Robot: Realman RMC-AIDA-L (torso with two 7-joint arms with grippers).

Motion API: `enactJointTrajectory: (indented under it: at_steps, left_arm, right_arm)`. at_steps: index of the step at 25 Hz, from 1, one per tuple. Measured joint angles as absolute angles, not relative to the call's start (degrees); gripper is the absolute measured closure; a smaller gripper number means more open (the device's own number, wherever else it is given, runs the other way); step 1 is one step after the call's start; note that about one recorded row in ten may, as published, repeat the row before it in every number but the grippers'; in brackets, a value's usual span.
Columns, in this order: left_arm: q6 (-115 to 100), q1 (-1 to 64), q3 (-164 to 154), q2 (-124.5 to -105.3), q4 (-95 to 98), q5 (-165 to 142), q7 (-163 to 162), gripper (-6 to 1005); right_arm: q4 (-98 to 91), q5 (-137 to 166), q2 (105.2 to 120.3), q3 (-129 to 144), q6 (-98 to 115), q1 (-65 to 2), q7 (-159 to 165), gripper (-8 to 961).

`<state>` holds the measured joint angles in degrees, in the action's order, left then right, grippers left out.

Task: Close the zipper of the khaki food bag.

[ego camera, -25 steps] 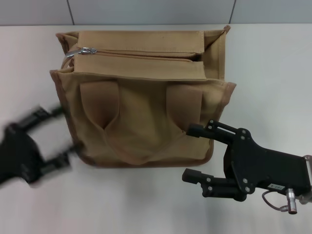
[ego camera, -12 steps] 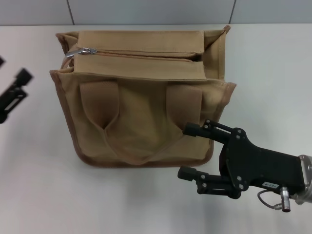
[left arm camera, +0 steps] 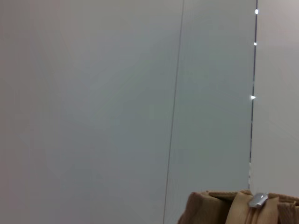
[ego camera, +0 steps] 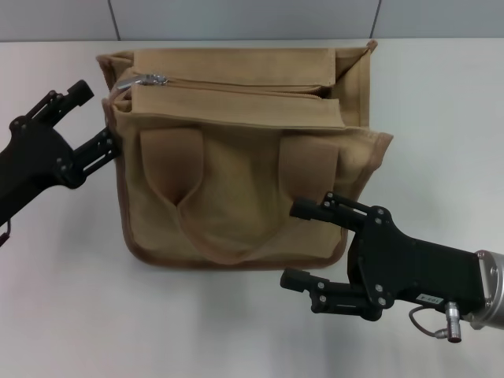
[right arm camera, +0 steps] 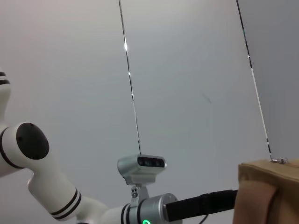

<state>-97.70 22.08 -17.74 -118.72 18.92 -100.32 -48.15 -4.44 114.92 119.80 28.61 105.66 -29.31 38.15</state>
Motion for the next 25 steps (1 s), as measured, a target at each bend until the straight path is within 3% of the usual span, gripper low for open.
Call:
enactJointTrajectory:
  at_steps: [25]
  left_arm:
    - [-96.7,21.4,-15.6,-118.73,15.4,-96.2,-47.6,251]
  right_arm:
    - [-3.0,114.9,119.80,28.6,103.9,-29.4,36.3,136]
